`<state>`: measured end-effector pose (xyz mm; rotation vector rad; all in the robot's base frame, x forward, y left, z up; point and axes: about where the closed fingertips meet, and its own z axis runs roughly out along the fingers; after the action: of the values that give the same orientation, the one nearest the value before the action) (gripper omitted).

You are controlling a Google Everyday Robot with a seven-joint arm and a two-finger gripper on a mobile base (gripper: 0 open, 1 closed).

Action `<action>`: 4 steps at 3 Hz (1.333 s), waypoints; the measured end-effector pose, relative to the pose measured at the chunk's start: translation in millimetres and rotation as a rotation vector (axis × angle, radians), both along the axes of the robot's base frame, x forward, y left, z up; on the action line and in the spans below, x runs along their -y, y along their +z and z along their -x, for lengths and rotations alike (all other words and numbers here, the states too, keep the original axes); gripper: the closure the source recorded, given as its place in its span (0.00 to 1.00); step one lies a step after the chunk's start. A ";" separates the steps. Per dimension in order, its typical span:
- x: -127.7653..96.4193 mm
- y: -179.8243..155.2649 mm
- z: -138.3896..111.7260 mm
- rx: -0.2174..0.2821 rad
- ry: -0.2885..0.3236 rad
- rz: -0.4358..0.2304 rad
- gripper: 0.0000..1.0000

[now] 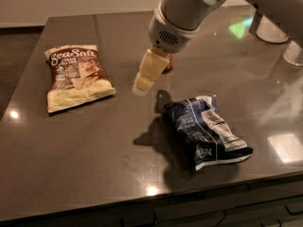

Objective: Pick brown chip bag

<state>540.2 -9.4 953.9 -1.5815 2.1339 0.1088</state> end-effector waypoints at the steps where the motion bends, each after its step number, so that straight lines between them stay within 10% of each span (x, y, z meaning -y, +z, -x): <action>1: -33.3 -6.5 -12.0 0.005 -0.024 -0.012 0.00; 4: -116.7 -45.7 -23.4 -0.090 -0.135 0.032 0.00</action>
Offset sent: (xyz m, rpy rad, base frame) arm 0.0310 0.1012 -0.0327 -0.0156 0.0352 -0.0983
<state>563.6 107.3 908.1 -1.4705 2.3160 0.1035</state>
